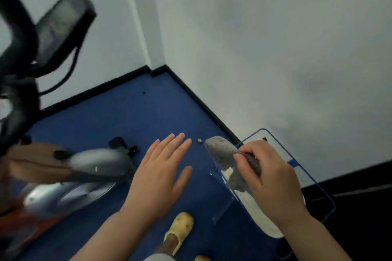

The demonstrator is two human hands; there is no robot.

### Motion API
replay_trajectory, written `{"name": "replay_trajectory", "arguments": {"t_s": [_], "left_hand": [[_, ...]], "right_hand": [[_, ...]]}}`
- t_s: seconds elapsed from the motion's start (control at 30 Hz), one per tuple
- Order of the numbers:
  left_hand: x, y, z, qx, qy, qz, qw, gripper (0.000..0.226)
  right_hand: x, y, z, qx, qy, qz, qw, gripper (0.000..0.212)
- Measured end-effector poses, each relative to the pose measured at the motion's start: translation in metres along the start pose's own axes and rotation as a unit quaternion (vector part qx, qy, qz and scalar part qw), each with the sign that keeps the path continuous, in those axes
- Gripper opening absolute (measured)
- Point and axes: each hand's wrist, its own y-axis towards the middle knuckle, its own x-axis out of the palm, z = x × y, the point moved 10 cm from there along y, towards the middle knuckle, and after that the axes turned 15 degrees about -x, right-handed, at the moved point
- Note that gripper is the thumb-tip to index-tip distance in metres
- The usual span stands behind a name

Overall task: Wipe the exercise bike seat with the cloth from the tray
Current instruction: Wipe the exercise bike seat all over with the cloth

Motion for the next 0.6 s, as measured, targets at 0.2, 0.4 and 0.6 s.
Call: {"name": "replay_trajectory", "arguments": {"t_s": [0.2, 0.4, 0.6], "left_hand": [[-0.05, -0.096, -0.092, -0.196, -0.006, 0.08, 0.977, 0.057], [-0.097, -0.197, -0.164, -0.346, -0.009, 0.165, 0.923, 0.061], [-0.134, -0.312, -0.223, -0.454, -0.037, 0.252, 0.854, 0.062]], "right_hand": [[0.051, 0.019, -0.076, -0.123, 0.09, -0.063, 0.986, 0.017], [0.117, 0.024, -0.177, -0.236, 0.17, -0.134, 0.947, 0.016], [0.166, 0.013, -0.306, -0.348, 0.213, -0.173, 0.897, 0.011]]}}
